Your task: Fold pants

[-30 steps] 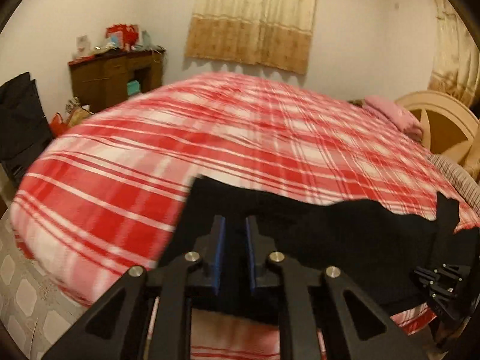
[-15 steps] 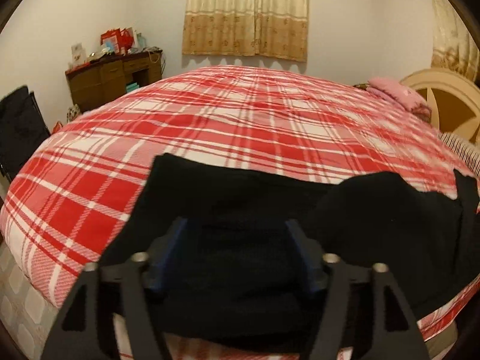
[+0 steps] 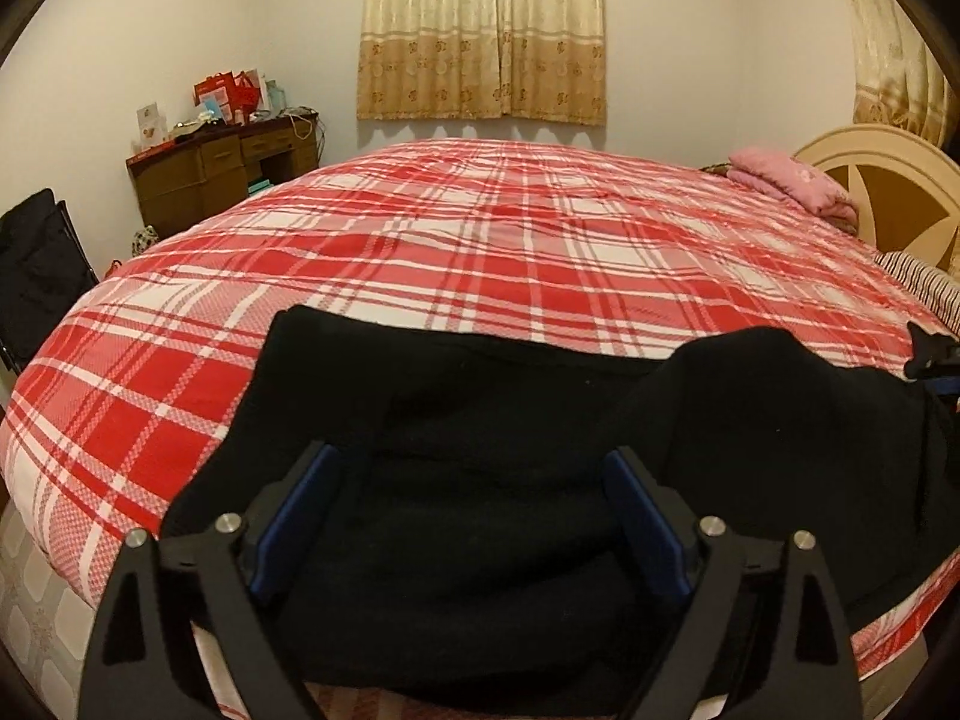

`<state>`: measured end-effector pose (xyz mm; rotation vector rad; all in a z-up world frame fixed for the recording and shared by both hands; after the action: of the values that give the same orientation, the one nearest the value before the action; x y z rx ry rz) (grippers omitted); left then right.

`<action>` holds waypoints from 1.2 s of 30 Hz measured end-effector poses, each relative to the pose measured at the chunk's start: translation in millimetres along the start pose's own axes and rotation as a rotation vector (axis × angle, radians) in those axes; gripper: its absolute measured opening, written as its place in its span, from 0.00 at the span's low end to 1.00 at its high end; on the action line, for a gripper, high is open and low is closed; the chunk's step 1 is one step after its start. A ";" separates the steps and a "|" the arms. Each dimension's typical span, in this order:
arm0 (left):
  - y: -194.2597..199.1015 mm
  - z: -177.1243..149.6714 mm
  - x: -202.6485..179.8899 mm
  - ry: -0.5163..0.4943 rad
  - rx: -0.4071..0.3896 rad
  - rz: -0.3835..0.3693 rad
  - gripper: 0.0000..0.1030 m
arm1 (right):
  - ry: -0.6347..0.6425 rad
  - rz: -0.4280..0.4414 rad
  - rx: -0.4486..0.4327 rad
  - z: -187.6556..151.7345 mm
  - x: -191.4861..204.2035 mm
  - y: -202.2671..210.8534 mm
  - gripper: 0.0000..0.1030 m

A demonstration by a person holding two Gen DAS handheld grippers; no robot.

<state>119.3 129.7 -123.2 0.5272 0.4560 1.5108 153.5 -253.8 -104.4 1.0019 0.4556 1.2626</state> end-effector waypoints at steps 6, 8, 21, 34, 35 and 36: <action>0.9 1.3 4.7 0.034 0.000 -0.039 0.90 | -0.082 0.109 -0.005 -3.5 -43.4 27.4 0.11; 0.6 1.5 4.6 0.039 0.000 -0.040 0.90 | -0.084 0.128 -0.055 -15.2 -56.3 51.3 0.07; 0.3 4.6 0.8 0.036 0.014 -0.026 0.93 | -0.166 0.220 -0.165 -118.1 -105.1 113.2 0.08; 24.3 18.9 2.2 0.221 0.040 -0.081 0.94 | -0.184 0.157 -0.276 63.6 -121.9 91.5 0.92; 28.6 19.8 -3.9 0.203 0.026 -0.082 0.94 | -0.150 0.071 -0.233 79.4 -117.0 68.1 0.92; 31.8 20.7 -10.2 0.184 0.015 -0.082 0.94 | -0.124 0.001 -0.199 86.0 -118.3 54.5 0.92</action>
<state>105.5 118.2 -88.2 0.3784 0.6250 1.4836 154.0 -396.6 -41.5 0.9053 0.2288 1.2133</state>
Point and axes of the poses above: each gripper's, at about its wrist camera, not at the fingertips, and y roughly against the way its jaws point, x to its left, z to its top, the point moved 3 cm from there along -y, roughly the way its jaws point, and after that the axes turned 8 degrees about z, right-handed, at the moved point
